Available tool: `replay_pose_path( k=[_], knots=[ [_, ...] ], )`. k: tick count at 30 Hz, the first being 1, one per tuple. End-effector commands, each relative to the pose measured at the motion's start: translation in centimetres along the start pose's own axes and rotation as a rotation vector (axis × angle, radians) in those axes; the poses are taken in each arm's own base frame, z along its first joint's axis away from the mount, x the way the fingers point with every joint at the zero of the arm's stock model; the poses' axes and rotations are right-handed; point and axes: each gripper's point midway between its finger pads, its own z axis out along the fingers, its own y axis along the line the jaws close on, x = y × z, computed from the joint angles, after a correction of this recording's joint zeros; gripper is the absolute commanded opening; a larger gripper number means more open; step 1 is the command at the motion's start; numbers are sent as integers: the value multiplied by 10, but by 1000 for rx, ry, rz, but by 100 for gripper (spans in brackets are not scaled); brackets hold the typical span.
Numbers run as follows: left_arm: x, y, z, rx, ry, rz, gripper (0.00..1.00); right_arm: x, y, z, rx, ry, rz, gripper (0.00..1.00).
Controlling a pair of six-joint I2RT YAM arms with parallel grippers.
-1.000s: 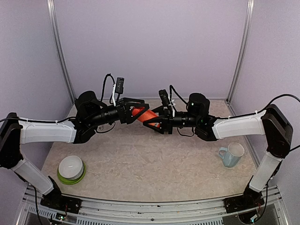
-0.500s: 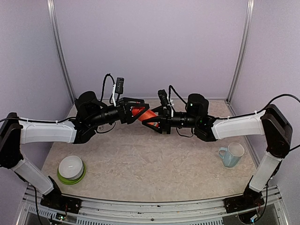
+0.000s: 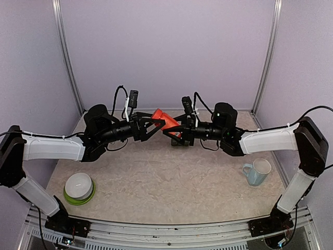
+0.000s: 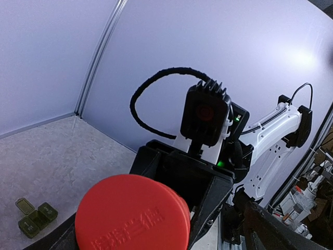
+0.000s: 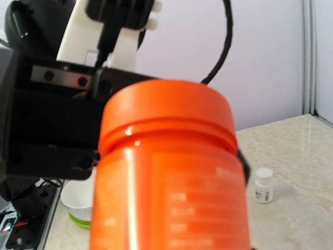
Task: Sort the pills into containers
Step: Unscrew the lid of the pill bottle from the pill bottle.
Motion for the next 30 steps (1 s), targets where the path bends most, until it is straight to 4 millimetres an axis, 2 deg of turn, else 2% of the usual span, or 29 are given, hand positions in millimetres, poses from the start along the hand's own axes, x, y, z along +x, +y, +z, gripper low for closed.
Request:
replay_pose_path(
  k=[1, 11, 21, 30],
  knots=[
    [-7, -20, -3, 72, -20, 34, 95, -22, -20, -16, 109, -60, -31, 11],
    [-5, -20, -9, 48, -19, 39, 95, -33, -18, -26, 112, -79, -65, 11],
    [-30, -6, -19, -19, -30, 109, 99, -33, 16, -26, -76, -81, -104, 11],
    [-31, -13, -9, 56, -3, 151, 99, -26, 30, -15, -166, -61, -89, 11]
  ],
)
